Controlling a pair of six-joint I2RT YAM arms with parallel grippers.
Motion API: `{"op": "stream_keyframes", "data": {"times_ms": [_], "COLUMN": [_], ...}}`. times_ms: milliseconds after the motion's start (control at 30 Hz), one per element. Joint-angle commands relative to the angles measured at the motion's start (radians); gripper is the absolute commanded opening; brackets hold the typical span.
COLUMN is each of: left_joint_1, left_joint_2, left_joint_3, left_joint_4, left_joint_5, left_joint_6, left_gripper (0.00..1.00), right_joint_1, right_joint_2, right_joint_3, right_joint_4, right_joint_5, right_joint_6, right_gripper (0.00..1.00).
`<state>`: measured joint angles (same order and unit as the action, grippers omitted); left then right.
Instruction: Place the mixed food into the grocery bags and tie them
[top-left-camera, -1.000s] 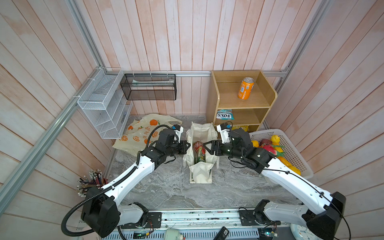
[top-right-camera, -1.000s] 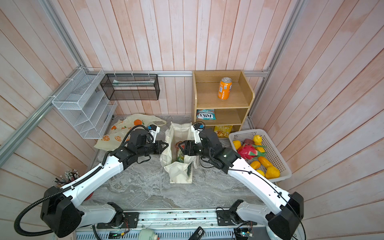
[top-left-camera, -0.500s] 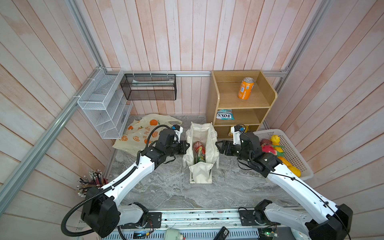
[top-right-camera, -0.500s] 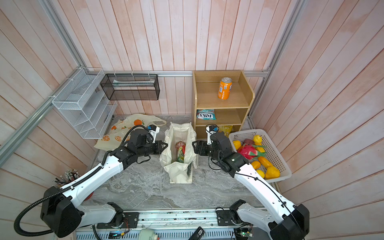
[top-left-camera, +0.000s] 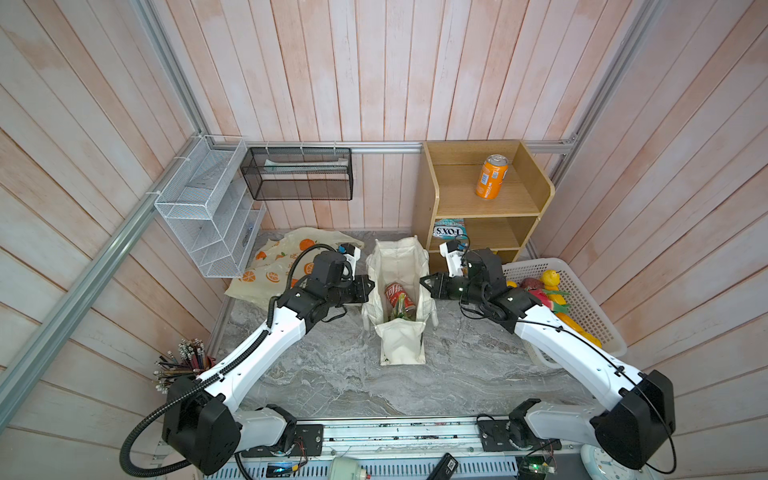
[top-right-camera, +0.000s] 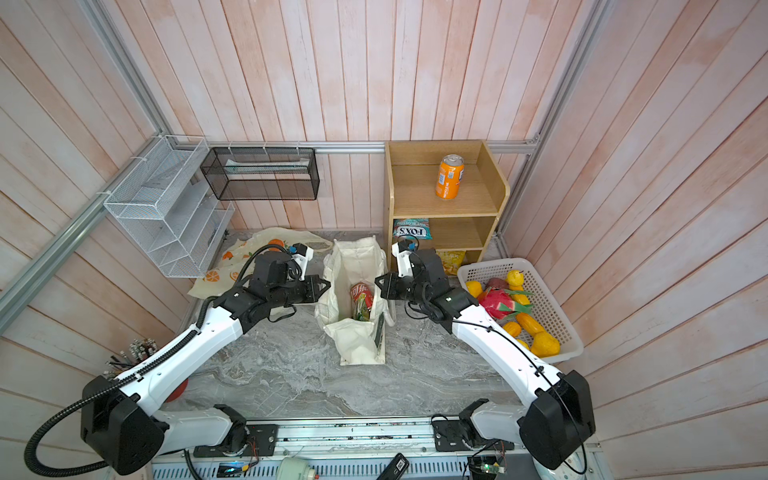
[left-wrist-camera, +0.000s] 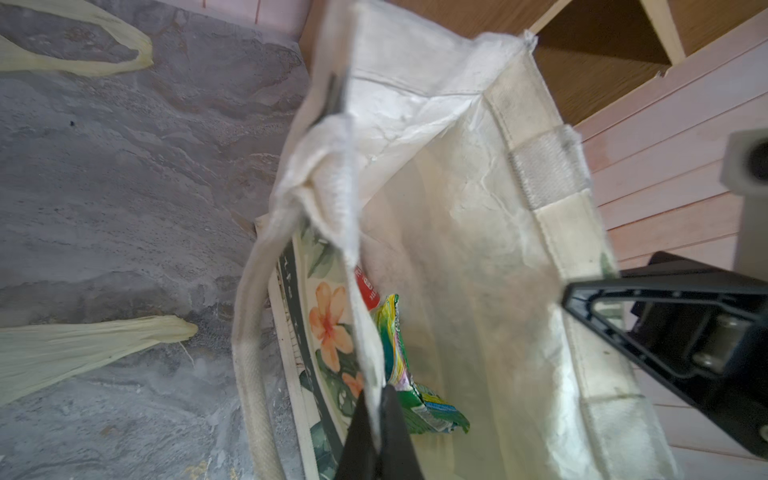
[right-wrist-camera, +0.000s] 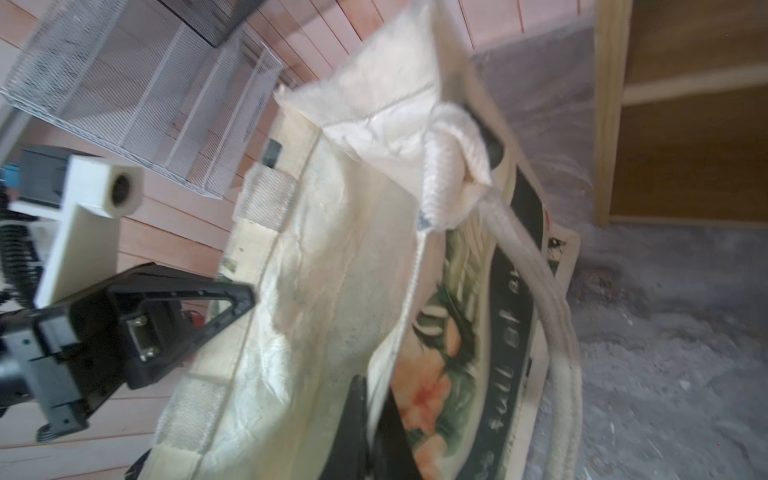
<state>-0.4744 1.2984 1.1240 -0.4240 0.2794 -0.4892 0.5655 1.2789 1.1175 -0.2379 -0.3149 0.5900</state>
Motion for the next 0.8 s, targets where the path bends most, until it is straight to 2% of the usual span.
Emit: {"op": "stream_keyframes", "data": {"times_ms": [0,133,300,500,733,767], "left_joint_1": [0.044,0.071,0.093,0.112,0.132,0.140], "left_joint_2": [-0.025,0.018,0.060,0.076,-0.006,-0.023], "left_joint_3": [0.097,0.167,0.210,0.138,-0.009,-0.023], "left_joint_4": [-0.009,-0.040,-0.037,0.005,0.046,0.048], "left_joint_5": [-0.023,-0.017,-0.023,-0.021,-0.069,-0.085], "left_joint_6": [0.057,0.091,0.130,0.143,0.123,0.123], "left_gripper": [0.00,0.00,0.00,0.00,0.40,0.44], "right_joint_1": [0.006,0.006,0.007,0.007,0.005,0.004], "right_joint_2": [0.017,0.070,0.098,0.099,0.076,0.074], "right_joint_3": [0.142,0.184,0.144,0.035,-0.059,-0.064], "right_joint_4": [0.053,0.067,0.146,0.199,0.239,0.241], "right_joint_5": [-0.004,0.002,0.013,0.073,0.076,0.074], "right_joint_6": [-0.047,-0.045,-0.030,-0.062,-0.059,-0.058], "right_gripper": [0.00,0.00,0.00,0.00,0.00,0.00]}}
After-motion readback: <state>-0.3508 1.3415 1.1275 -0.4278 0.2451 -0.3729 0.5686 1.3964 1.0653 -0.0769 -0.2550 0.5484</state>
